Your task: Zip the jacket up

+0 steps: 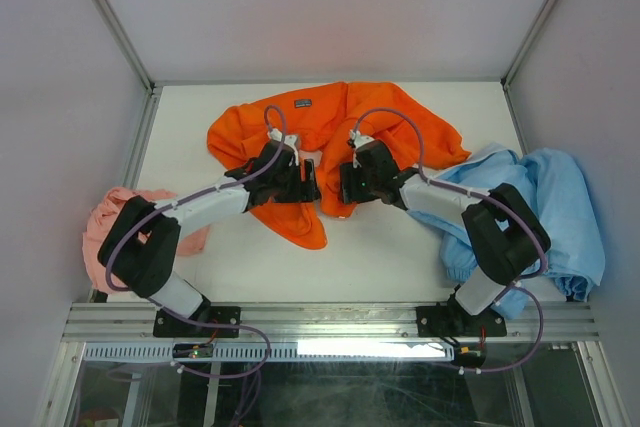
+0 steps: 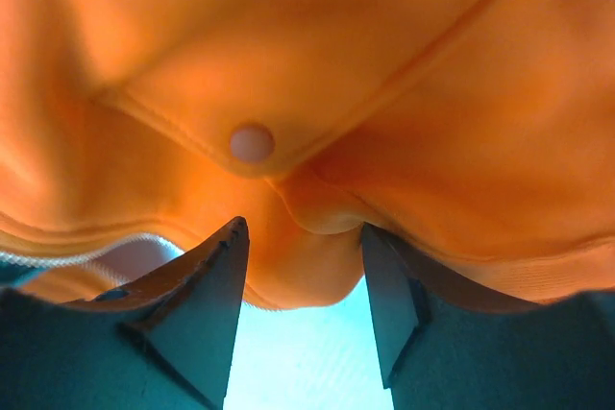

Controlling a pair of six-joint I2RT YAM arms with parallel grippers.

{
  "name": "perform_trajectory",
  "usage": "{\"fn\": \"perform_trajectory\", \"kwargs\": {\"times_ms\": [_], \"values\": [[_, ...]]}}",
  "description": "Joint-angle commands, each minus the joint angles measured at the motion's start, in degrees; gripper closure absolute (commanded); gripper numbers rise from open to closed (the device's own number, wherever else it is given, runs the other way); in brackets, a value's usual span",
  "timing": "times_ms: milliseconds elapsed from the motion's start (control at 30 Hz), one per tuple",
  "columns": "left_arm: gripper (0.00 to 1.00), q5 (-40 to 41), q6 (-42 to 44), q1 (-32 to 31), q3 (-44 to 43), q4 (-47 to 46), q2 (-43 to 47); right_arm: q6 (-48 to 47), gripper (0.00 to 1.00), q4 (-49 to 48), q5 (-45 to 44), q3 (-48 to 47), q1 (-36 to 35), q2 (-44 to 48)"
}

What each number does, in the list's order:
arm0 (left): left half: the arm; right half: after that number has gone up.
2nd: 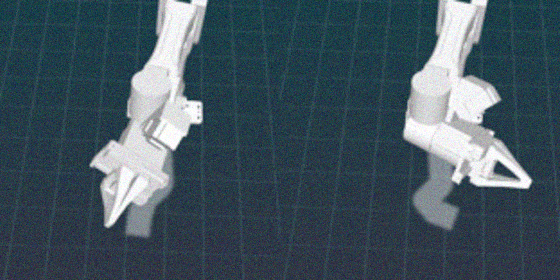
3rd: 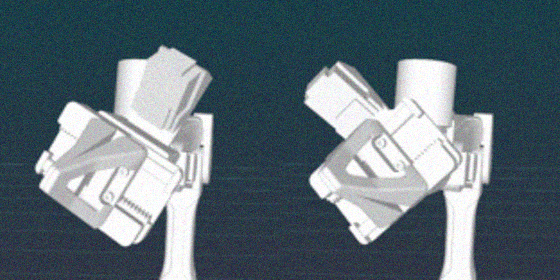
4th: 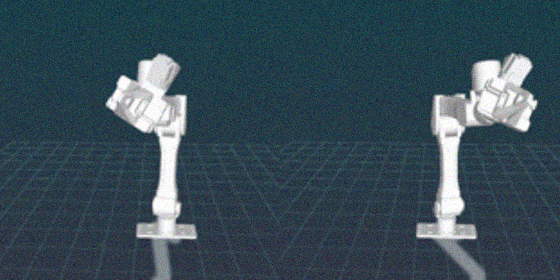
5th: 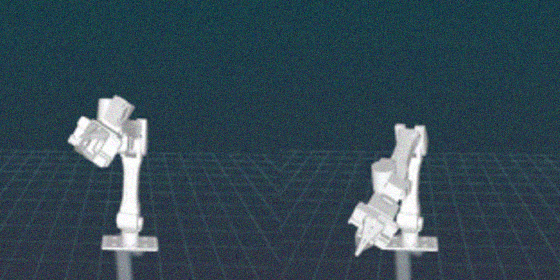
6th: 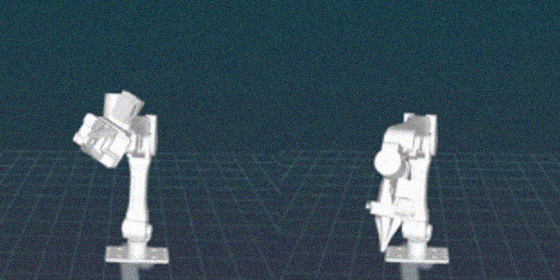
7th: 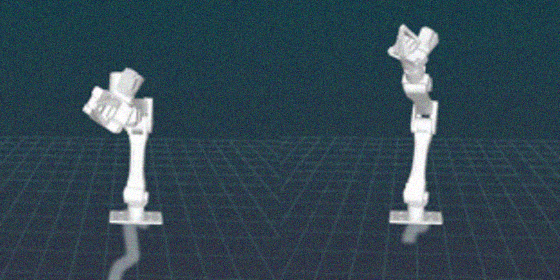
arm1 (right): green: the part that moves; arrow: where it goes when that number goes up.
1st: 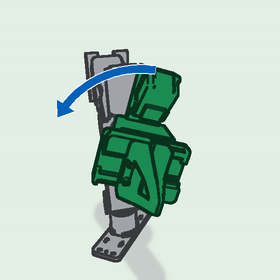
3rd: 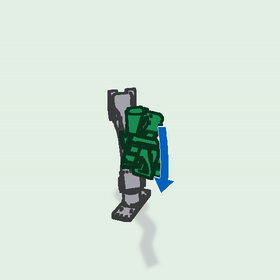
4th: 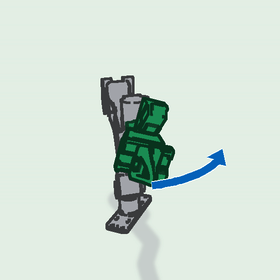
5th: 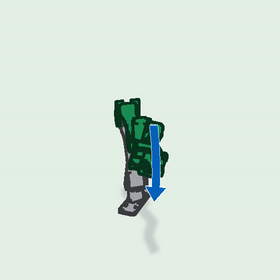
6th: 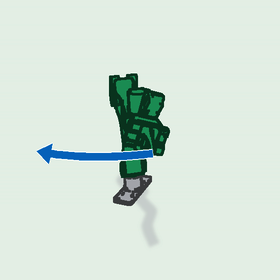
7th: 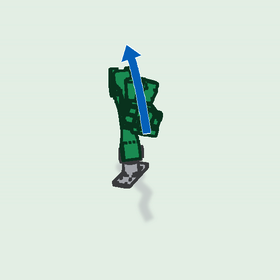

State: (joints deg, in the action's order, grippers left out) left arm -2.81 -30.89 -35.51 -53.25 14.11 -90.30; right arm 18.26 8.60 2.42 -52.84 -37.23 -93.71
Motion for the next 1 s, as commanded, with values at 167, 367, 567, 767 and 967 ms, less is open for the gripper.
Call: {"fn": "perform_trajectory", "kwargs": {"times_ms": [167,367,567,767,967], "values": [[0.21,5.1,-4.1,-0.4,7.9,2.9,23.6,0.4,0.40,-5.4,2.2,-1.1,3.4,7.1],[0.20,4.8,-14.1,-7.7,12.9,-0.3,33.5,2.4,0.34,-7.1,-0.5,8.6,3.7,19.1],[0.20,14.3,-17.7,-18.1,12.0,-10.1,25.4,4.2,0.32,-8.1,-4.4,13.9,3.9,26.0],[0.19,16.0,-20.5,-20.5,11.2,-20.3,11.7,4.9,0.30,-8.7,-6.5,18.0,3.9,30.1],[0.16,19.3,-19.4,-20.2,4.9,-20.7,-1.9,4.5,0.28,-7.8,-8.2,19.3,4.0,31.7]]}}
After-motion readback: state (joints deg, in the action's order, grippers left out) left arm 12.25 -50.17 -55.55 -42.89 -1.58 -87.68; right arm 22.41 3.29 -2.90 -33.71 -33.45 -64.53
